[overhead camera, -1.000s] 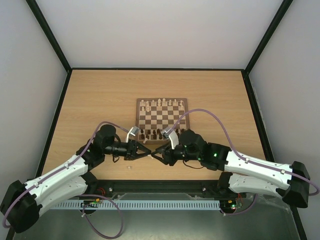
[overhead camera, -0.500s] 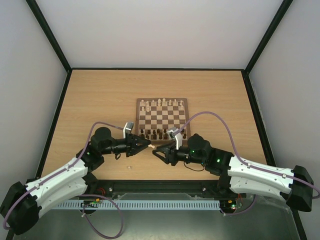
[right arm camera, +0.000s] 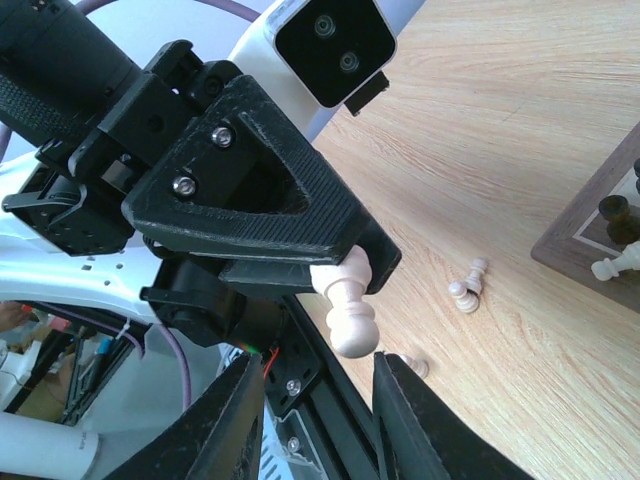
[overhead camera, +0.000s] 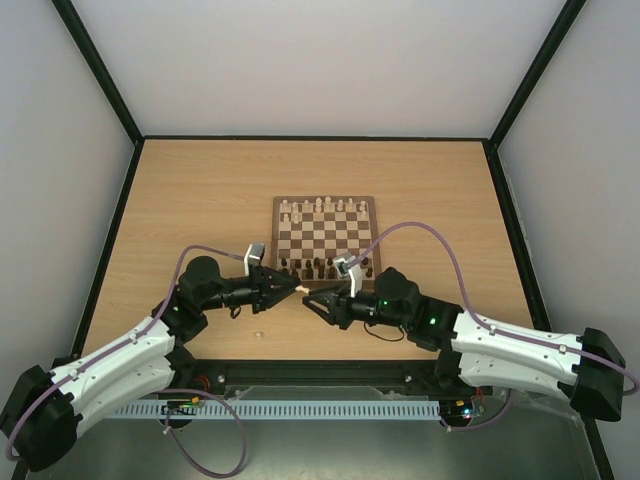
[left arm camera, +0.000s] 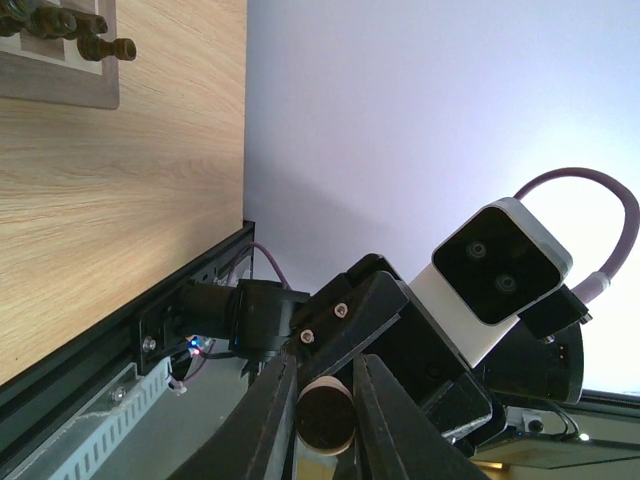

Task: Set up the chess pieces on the board
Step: Place the chess piece on the chessboard.

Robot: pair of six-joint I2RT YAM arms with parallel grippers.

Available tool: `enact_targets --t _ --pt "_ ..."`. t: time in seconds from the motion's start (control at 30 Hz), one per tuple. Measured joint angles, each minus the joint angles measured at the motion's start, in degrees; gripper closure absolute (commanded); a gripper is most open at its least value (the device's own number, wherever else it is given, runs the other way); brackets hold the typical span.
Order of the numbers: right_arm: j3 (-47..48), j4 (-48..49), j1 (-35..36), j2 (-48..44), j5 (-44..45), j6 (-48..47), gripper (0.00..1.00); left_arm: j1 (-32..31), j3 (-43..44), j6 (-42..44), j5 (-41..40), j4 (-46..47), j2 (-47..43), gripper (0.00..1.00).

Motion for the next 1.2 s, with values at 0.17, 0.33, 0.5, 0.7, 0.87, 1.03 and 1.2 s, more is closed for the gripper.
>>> enact_targets --t 0.17,0.33,0.5,0.7,0.87,1.03,1.2 --pt "0.02 0.44 0.0 1.05 0.98 -0.02 0.71 0.0 -0.02 -0.26 0.0 0.63 0.0 0.89" --pt "0.11 0.48 0.0 1.11 2.27 -0.07 0.72 0.0 -0.02 -0.28 0.02 0.87 0.0 0.89" --pt "0.48 0.55 0.0 1.2 3.3 -0.28 0.74 0.0 -0.42 -0.31 0.04 1.01 0.0 0.89" --pt "1.49 0.57 -0.04 2.01 3.63 -0.76 0.79 0.0 -0.94 -0.46 0.09 1.18 0.0 0.89" --pt "2.1 0.55 -0.26 3.02 3.63 -0.94 0.8 0.0 -0.94 -0.66 0.11 1.33 0.0 0.89" --pt "2.1 0.55 -0.26 3.23 3.56 -1.01 0.85 0.0 -0.94 -0.81 0.13 1.38 0.04 0.89" --pt "2.1 0.55 -0.26 3.28 3.52 -1.11 0.93 0.0 -0.94 -1.01 0.17 1.77 0.31 0.86"
